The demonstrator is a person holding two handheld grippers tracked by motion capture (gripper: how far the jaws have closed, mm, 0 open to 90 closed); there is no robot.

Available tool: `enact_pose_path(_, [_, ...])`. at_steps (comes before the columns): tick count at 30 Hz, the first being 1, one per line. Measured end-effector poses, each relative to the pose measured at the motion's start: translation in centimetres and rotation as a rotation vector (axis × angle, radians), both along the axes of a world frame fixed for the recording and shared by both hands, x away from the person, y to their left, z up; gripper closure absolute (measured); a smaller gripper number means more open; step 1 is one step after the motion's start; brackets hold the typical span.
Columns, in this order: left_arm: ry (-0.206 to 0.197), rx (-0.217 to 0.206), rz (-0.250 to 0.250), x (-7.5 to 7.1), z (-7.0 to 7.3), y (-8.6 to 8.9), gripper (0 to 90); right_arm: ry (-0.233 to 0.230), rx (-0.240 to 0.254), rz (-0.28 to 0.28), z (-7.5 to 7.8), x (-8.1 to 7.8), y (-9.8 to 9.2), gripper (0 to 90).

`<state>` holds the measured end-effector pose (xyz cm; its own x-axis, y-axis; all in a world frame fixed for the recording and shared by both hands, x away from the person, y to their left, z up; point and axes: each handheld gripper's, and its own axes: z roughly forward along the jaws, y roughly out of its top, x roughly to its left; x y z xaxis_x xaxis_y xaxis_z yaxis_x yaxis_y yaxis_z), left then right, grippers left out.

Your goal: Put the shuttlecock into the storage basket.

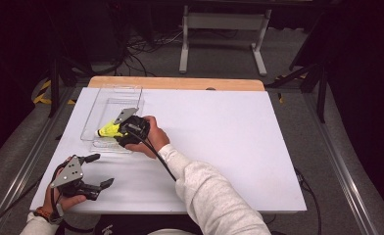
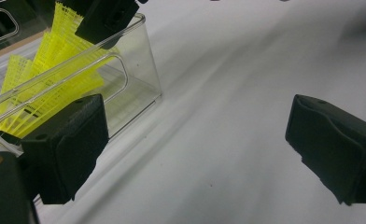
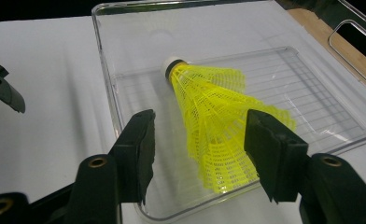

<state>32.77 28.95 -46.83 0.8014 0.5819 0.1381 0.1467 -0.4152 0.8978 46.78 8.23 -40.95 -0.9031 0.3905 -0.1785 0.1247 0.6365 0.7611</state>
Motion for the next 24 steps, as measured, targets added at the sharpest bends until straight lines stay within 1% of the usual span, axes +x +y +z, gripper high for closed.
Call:
enact_pose_path(8, [-0.003, -0.001, -0.002, -0.03, 0.01, -0.03, 6.8, -0.015, 0.005, -0.002, 0.07, -0.16, -0.1, 42.5])
enact_pose_path(16, [-0.004, 0.004, -0.005, -0.01, -0.01, -0.04, 6.8, -0.041, 0.026, -0.014, 0.18, -0.35, -0.34, 34.3])
enact_pose_path(18, [-0.003, 0.003, -0.005, 0.0, -0.01, -0.02, 6.8, -0.045, 0.039, -0.021, 0.18, -0.37, -0.46, 30.0])
enact_pose_path(21, [-0.001, 0.002, -0.005, -0.01, -0.02, -0.05, 6.8, -0.043, 0.05, -0.025, 0.27, -0.39, -0.6, 27.4])
enact_pose_path(24, [-0.001, 0.0, -0.003, -0.01, -0.03, -0.05, 6.7, -0.058, 0.051, -0.03, 0.36, -0.55, -0.62, 25.0])
